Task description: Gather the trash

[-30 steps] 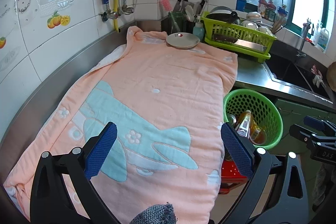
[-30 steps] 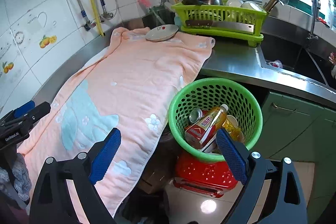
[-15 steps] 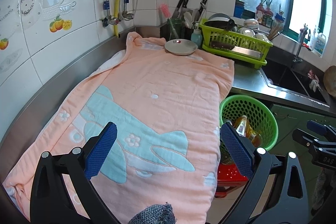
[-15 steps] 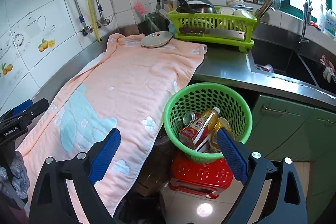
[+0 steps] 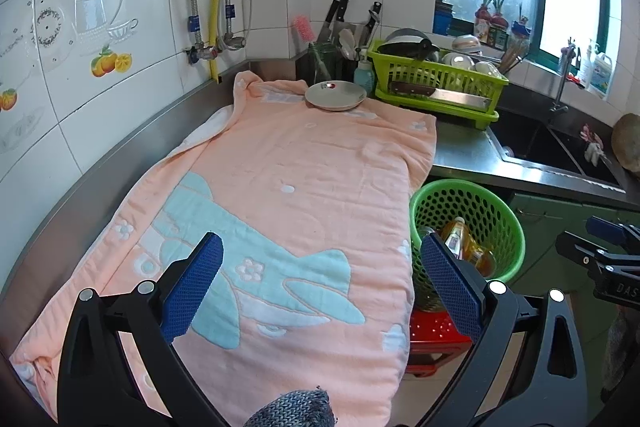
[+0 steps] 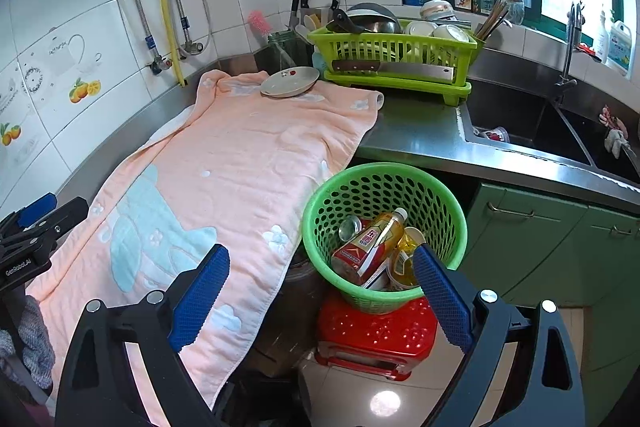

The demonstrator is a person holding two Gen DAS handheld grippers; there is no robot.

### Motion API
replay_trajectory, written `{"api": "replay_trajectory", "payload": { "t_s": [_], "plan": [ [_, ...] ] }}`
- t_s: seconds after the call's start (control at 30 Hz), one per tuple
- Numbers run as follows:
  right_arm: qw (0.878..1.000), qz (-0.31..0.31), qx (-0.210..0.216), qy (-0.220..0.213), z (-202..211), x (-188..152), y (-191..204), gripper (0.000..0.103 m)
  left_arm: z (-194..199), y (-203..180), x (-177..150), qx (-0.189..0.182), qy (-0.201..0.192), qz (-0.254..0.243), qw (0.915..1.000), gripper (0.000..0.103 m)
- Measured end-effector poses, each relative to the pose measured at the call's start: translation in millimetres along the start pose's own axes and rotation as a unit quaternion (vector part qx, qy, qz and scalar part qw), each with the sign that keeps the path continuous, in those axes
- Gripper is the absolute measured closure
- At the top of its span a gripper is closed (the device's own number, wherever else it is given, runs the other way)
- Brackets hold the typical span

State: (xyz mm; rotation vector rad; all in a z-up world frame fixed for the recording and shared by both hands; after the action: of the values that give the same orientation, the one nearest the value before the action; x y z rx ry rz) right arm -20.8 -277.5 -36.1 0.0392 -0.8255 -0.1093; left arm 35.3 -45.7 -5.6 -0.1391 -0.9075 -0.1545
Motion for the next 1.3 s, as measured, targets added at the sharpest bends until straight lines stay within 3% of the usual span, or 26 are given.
{"api": "replay_trajectory", "payload": {
  "t_s": [1.3],
  "plan": [
    [1.0, -0.001, -0.01, 0.001, 2.3, -1.3, 0.6, 0.013, 2.3, -9.6, -4.9, -0.006, -0.008, -0.013, 0.9999, 0.006]
  ]
}}
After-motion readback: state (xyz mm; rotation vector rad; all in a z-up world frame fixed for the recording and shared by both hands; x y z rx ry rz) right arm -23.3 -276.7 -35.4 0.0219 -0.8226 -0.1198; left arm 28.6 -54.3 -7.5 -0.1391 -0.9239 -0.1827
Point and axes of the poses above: each gripper's, at about its wrist camera, not at the fingertips, and z roughly against the way its jaws point, y to its left, x to its top, the point moved 3 cm from there along -z, roughly the way its jaws point, and after that the axes turned 5 degrees about z, right-handed, at the moved point
